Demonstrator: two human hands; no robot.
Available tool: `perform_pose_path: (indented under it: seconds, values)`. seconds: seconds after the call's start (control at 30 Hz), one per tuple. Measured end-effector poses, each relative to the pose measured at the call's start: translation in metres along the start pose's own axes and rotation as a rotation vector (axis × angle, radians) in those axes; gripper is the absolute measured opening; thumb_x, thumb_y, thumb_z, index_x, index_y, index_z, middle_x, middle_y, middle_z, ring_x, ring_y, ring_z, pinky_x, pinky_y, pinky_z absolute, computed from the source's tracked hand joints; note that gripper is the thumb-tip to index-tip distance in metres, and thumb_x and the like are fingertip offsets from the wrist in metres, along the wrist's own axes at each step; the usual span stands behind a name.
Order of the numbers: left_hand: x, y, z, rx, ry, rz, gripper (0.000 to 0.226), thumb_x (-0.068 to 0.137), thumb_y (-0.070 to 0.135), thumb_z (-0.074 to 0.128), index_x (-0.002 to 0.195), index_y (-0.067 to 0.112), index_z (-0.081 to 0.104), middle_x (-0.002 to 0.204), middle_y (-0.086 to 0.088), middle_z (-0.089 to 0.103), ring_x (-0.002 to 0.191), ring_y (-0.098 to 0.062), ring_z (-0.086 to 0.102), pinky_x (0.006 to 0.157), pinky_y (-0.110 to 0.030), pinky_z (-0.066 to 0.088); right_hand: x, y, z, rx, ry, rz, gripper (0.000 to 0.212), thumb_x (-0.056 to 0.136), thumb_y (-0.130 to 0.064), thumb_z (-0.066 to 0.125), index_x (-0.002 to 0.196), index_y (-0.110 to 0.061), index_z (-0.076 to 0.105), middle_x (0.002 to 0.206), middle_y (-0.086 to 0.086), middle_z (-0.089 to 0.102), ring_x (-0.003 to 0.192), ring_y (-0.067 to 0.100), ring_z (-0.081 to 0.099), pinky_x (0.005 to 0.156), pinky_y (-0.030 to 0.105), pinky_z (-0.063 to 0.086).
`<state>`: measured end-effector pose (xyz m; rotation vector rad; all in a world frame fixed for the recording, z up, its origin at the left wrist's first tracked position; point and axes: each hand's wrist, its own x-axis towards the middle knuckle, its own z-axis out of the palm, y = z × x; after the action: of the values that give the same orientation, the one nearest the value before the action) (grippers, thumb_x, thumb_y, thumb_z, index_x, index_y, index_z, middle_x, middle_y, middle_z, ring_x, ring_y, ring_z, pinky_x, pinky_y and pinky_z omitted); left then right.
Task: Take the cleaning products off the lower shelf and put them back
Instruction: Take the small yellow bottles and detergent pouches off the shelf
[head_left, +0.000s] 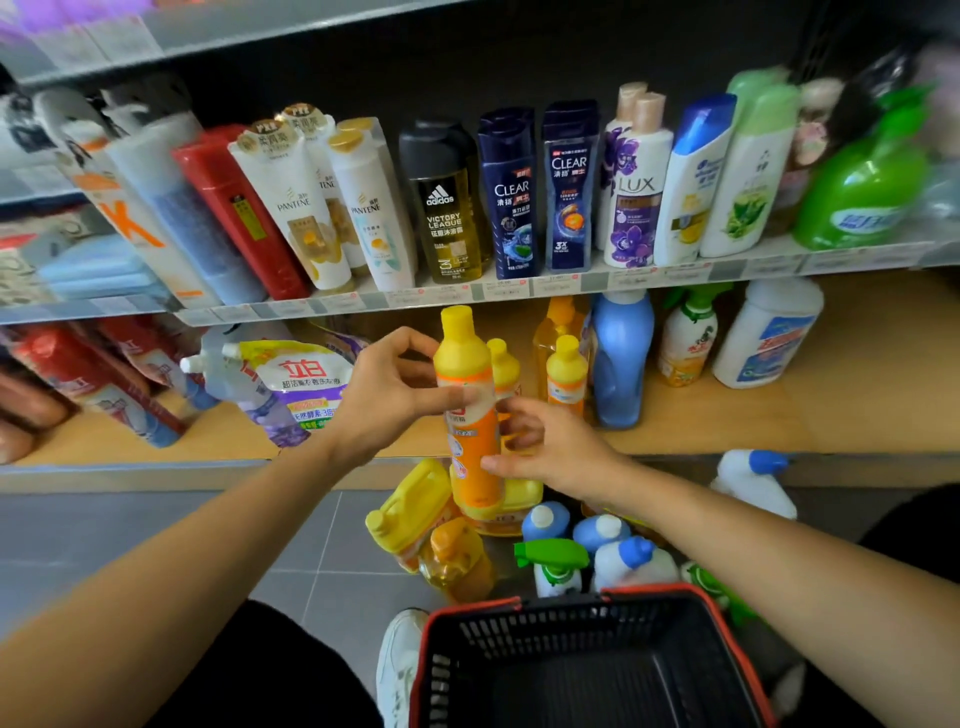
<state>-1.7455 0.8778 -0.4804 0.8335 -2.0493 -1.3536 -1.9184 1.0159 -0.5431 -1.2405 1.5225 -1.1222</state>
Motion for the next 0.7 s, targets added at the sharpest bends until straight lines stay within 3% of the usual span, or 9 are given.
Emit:
perform_pose_path:
  seconds: [0.1,0.2,0.27,0.37,0.53,0.7]
  values:
    - [-0.015,0.007,0.012,-0.184,-0.019,-0.059,0.061,0.062,0.033,0.094,0.105,0.01,0.059,0.096,-0.017,0.077,0.09,-0.036,0.076,0.074,-0.049,0.063,-0.01,0.002,0.0,0.154,0.068,0.007,0.051,0.066,-0.033,0.09,0.108,-0.025,0.063,0.106,0.002,0.072,0.1,0.02,0.07,0.087,0.039,0.059]
    - [-0.02,0.01,0.023,-0.288,-0.035,-0.095,0.054,0.069,0.029,0.091,0.109,0.009,0.06,0.099,-0.017,0.077,0.093,-0.034,0.075,0.072,-0.042,0.063,-0.016,0.004,-0.009,0.251,0.1,0.022,0.047,0.066,-0.023,0.091,0.104,-0.02,0.063,0.1,-0.001,0.071,0.094,0.018,0.068,0.084,0.033,0.057]
    - [-0.021,0.01,0.03,-0.317,-0.04,-0.115,0.052,0.072,0.026,0.09,0.11,0.008,0.06,0.099,-0.017,0.077,0.094,-0.034,0.075,0.073,-0.043,0.063,-0.021,0.005,-0.013,0.28,0.094,0.028,0.042,0.072,-0.016,0.087,0.106,-0.021,0.063,0.1,-0.005,0.072,0.094,0.015,0.068,0.084,0.031,0.056]
    - [-0.021,0.011,0.039,-0.316,-0.072,-0.13,0.054,0.073,0.029,0.084,0.115,0.006,0.059,0.102,-0.017,0.076,0.097,-0.033,0.074,0.076,-0.044,0.063,-0.025,0.005,-0.014,0.312,0.103,0.043,0.05,0.069,-0.03,0.085,0.114,-0.025,0.063,0.109,0.003,0.074,0.101,0.02,0.07,0.084,0.032,0.058]
    - [-0.013,0.024,0.045,-0.2,-0.152,-0.016,0.037,0.097,0.03,0.063,0.124,0.006,0.061,0.115,-0.011,0.072,0.108,-0.025,0.07,0.086,-0.041,0.061,-0.027,0.008,-0.018,0.368,0.108,0.075,0.056,0.067,-0.033,0.088,0.116,-0.023,0.064,0.11,0.009,0.073,0.107,0.026,0.069,0.094,0.041,0.056]
    - [-0.011,0.029,0.041,-0.22,-0.125,0.05,0.036,0.097,0.02,0.058,0.129,0.003,0.06,0.124,-0.02,0.068,0.115,-0.039,0.064,0.097,-0.054,0.052,-0.027,0.003,-0.024,0.44,0.032,0.102,0.051,0.074,-0.026,0.082,0.122,-0.024,0.063,0.115,0.008,0.073,0.113,0.024,0.067,0.1,0.04,0.051]
